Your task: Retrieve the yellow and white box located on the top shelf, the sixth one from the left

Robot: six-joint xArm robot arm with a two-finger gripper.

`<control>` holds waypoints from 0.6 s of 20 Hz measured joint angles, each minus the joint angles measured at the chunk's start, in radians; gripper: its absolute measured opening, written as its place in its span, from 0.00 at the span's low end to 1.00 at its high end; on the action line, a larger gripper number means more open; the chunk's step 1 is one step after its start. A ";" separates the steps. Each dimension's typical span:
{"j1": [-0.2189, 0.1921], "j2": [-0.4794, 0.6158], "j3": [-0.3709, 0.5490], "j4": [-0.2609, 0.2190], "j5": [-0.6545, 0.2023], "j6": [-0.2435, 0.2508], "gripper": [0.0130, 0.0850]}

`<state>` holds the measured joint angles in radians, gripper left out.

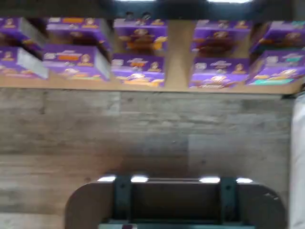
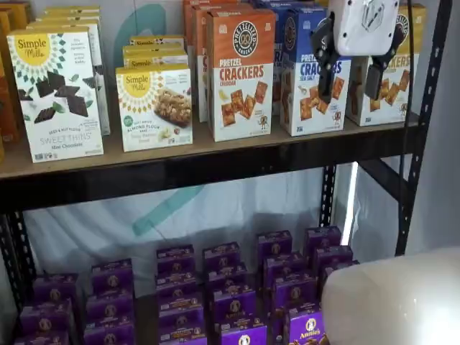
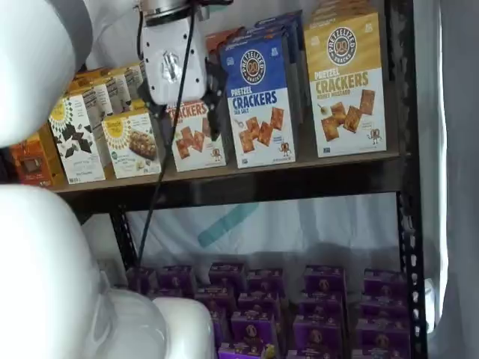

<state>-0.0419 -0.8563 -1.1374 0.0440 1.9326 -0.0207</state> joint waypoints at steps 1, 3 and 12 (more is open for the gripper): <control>0.005 0.000 0.002 -0.023 -0.011 -0.003 1.00; 0.001 0.004 0.004 -0.058 -0.030 -0.019 1.00; -0.247 0.057 0.021 -0.053 -0.193 -0.254 1.00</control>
<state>-0.2885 -0.7994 -1.1163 -0.0091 1.7396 -0.2747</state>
